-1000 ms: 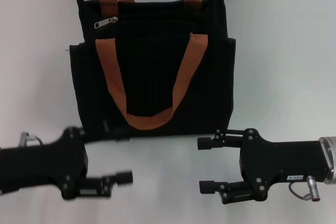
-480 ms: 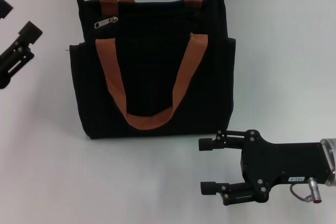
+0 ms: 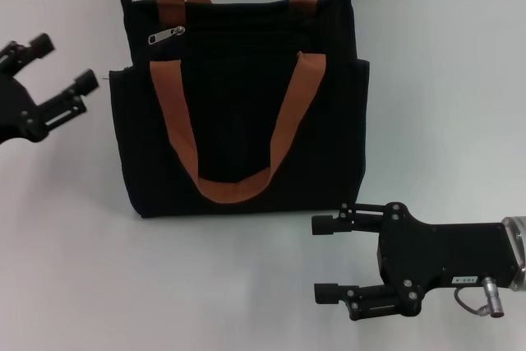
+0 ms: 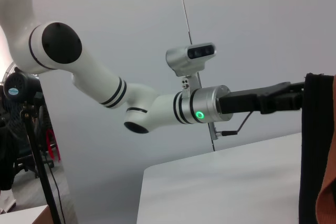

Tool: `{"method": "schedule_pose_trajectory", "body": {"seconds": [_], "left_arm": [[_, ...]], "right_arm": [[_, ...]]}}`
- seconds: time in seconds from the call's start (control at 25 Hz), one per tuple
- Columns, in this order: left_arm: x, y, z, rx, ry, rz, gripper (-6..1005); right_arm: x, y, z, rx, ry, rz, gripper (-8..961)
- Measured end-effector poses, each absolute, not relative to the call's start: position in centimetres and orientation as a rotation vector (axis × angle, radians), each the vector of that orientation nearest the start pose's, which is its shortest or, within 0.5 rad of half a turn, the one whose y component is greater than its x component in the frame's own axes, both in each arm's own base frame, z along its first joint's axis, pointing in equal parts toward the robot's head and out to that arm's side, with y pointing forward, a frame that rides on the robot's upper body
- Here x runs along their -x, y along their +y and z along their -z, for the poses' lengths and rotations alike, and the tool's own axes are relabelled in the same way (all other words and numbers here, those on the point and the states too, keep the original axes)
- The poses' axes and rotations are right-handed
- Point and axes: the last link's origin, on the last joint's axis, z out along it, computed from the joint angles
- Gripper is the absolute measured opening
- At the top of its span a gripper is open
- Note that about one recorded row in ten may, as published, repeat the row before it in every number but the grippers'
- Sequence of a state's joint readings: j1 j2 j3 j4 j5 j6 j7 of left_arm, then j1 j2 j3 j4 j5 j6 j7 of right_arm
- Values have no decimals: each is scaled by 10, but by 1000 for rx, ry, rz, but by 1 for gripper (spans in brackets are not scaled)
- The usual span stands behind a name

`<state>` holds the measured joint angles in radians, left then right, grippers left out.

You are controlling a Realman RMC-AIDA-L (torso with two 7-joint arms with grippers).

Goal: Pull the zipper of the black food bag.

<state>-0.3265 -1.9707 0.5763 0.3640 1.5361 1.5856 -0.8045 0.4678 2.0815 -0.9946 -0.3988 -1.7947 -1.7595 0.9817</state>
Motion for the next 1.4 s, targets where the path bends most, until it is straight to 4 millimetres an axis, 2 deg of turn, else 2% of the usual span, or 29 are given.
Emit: {"method": "schedule_pose_trajectory", "body": {"seconds": [0.12, 0.28, 0.36, 0.6, 1.04, 1.4], "left_arm": [[325, 295, -47, 2268, -295, 855, 833], [321, 305, -39, 2312, -280, 794, 832], [320, 314, -33, 2320, -284, 741, 832], [320, 324, -28, 2281, -264, 681, 832], [311, 324, -35, 2227, -188, 739, 828], [308, 324, -27, 2191, -80, 697, 782]], "right_arm": [[-250, 250, 54, 2999, 283, -1038, 761], [-250, 250, 53, 2999, 284, -1038, 759], [-250, 250, 53, 2998, 285, -1039, 758], [-250, 250, 53, 2997, 286, -1038, 755], [-248, 252, 53, 2997, 275, -1040, 750], [-246, 254, 52, 2999, 265, -1048, 746]]}}
